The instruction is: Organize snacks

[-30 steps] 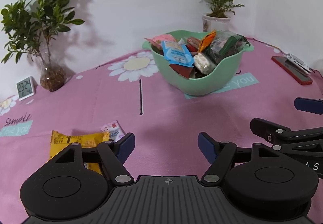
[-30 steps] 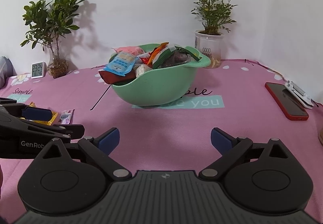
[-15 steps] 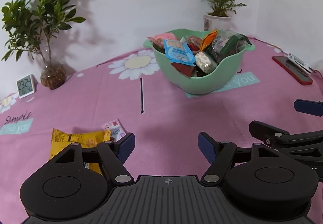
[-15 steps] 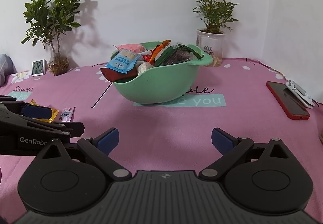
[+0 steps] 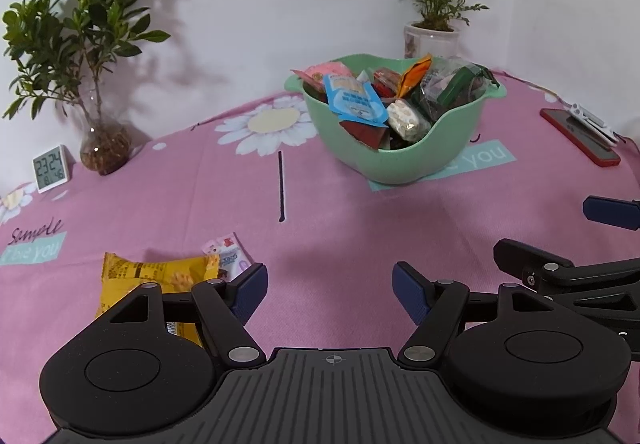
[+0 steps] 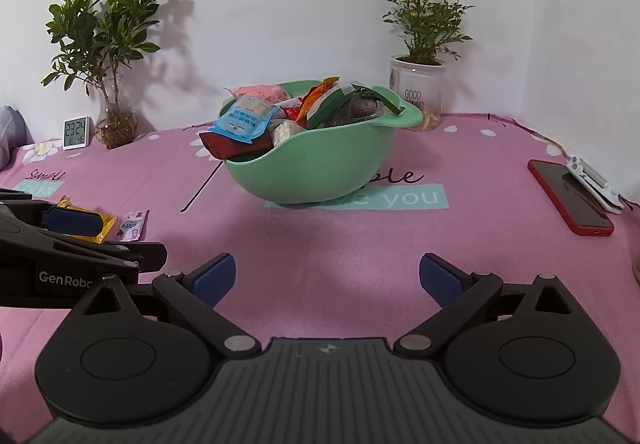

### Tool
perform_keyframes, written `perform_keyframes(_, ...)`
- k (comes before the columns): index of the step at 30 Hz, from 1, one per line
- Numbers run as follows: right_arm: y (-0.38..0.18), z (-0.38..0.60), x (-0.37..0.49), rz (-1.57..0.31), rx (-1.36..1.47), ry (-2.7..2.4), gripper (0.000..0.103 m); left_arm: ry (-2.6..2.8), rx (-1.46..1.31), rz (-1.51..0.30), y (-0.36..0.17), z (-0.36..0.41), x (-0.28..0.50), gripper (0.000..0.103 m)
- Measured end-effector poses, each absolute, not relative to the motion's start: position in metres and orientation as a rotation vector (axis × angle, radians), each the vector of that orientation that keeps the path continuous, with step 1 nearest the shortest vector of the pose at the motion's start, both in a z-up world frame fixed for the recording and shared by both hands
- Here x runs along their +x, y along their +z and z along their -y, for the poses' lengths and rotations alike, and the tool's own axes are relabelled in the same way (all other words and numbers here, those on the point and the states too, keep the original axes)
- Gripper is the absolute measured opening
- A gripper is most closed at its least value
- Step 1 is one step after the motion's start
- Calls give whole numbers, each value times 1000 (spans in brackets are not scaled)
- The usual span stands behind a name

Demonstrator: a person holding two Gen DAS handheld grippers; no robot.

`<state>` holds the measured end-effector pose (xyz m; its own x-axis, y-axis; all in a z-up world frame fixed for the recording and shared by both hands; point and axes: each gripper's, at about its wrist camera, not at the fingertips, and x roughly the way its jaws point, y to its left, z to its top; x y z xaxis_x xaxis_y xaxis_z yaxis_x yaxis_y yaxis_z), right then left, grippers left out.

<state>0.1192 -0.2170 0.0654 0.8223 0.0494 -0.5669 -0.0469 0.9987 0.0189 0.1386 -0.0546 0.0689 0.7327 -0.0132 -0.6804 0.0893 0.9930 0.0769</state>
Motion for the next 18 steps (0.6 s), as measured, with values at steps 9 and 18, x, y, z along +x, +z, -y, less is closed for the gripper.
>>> perform_keyframes(9,65,217,119,-603,3,52,99,-55,103,-746,68,55,138,103)
perform_keyframes(18,65,216,118,-603,3,51,99,-57,98,-749,69,54,137,103)
